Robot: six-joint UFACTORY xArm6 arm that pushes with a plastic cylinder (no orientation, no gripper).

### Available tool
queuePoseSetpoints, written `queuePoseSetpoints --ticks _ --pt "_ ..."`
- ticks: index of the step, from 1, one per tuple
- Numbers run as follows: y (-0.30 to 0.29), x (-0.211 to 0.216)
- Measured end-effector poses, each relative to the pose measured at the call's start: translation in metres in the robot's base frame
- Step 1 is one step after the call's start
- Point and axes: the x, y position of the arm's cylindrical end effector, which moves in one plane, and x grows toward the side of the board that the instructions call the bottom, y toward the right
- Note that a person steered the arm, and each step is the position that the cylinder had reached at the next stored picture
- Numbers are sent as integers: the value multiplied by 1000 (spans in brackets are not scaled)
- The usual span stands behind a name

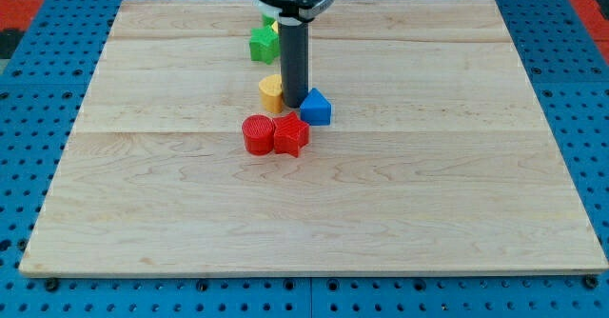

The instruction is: Move the blue triangle to the group of blocks

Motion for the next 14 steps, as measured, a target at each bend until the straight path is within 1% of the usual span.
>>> queuePoseSetpoints --ticks 1,2,3,4,5,6,7,8,10,11,12,13,14 --pt "-5 -28" --pt "-28 -28" --pt "-31 6" --pt "-15 -23" --pt "47 -47" --pt "111 35" --pt "99 101" --pt "73 79" --pt "60 5" --pt "64 10" --pt "82 61" --pt "31 48" --pt "15 7"
